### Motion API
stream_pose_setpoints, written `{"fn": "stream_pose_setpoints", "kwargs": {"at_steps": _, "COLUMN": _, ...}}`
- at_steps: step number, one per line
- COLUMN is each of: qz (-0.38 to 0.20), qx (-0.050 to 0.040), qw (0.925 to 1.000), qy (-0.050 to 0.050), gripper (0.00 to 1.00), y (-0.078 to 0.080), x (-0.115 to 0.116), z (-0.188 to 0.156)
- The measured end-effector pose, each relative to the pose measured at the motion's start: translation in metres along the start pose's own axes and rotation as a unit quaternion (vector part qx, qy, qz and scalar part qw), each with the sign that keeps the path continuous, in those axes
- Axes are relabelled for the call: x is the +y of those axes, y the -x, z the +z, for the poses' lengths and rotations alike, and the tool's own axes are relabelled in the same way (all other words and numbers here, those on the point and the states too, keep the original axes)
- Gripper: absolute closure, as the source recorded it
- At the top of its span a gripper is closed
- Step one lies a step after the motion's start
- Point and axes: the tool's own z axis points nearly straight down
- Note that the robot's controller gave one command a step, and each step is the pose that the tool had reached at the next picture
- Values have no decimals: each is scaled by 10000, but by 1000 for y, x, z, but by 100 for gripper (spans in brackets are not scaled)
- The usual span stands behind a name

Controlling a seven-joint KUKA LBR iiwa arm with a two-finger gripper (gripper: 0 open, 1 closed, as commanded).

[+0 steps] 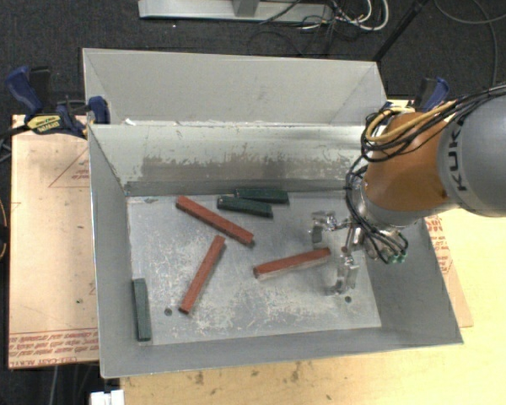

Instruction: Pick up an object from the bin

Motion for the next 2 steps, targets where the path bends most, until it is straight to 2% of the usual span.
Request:
{"fn": "stream_pose_setpoints", "kwargs": {"at_steps": 1, "qz": -568, "qx": 16, "qw": 9984, "qy": 5, "gripper": 0, "y": 43, "x": 10, "z": 12}}
{"fn": "stream_pose_setpoints", "kwargs": {"at_steps": 2, "qz": -1691, "qx": 22, "qw": 9856, "qy": 11, "gripper": 100, "y": -2, "x": 35, "z": 7}}
